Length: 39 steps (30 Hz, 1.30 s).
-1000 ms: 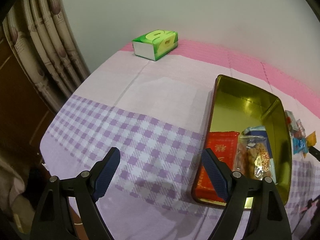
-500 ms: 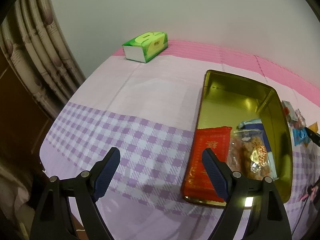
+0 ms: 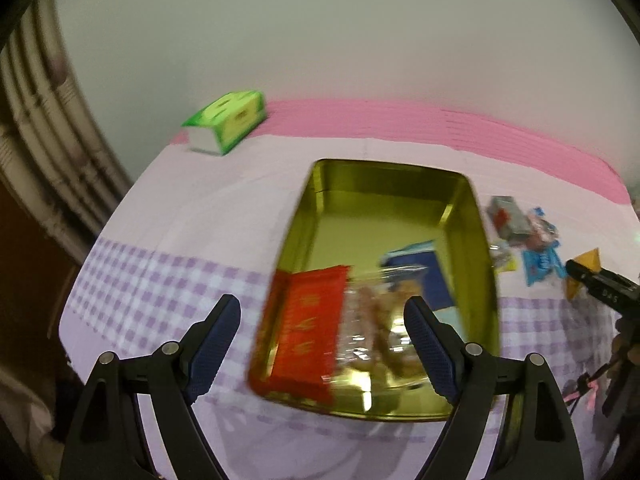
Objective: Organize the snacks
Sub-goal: 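Move the right gripper to the yellow snack bag and grasp it, then grasp the blue-wrapped candy with the left gripper while the right holds the yellow bag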
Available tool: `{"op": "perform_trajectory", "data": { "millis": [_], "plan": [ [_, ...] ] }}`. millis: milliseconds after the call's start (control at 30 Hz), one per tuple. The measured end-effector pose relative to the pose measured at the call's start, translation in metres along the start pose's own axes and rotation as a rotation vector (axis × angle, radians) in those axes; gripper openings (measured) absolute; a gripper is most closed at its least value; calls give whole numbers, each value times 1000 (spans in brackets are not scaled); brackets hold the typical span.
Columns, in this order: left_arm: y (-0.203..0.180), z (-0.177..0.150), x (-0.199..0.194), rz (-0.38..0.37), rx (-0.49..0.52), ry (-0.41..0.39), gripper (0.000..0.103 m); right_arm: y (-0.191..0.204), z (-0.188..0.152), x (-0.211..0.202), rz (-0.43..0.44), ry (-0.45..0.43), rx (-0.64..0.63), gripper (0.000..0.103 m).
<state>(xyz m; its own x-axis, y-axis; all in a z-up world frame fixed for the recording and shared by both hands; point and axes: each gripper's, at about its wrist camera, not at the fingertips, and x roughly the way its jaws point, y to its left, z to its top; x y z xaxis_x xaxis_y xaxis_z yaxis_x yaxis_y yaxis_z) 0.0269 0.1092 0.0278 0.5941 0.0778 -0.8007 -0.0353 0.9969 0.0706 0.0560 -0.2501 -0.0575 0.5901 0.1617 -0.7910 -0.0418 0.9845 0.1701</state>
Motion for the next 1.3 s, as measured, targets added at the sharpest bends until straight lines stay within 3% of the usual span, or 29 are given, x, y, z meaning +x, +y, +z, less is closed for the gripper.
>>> {"op": "perform_trajectory", "data": {
  "millis": [433,500,767,1033,1300],
  "plan": [
    [-66,12,-3,-118,99,6,84,0,-9,-7,20,2,-21,58],
    [-77,14,-3,-135,120,7,84,3,-10,-7,33,3,-30,62],
    [-99,14,-1,-156,158,18,84,10,-7,-3,18,25,-59,66],
    [-116,18,4,-193,169,42,84,6,-8,-6,-18,28,-98,52],
    [-146,20,13,-250,203,71,84,-30,-2,-7,-118,-37,-62,51]
  ]
}}
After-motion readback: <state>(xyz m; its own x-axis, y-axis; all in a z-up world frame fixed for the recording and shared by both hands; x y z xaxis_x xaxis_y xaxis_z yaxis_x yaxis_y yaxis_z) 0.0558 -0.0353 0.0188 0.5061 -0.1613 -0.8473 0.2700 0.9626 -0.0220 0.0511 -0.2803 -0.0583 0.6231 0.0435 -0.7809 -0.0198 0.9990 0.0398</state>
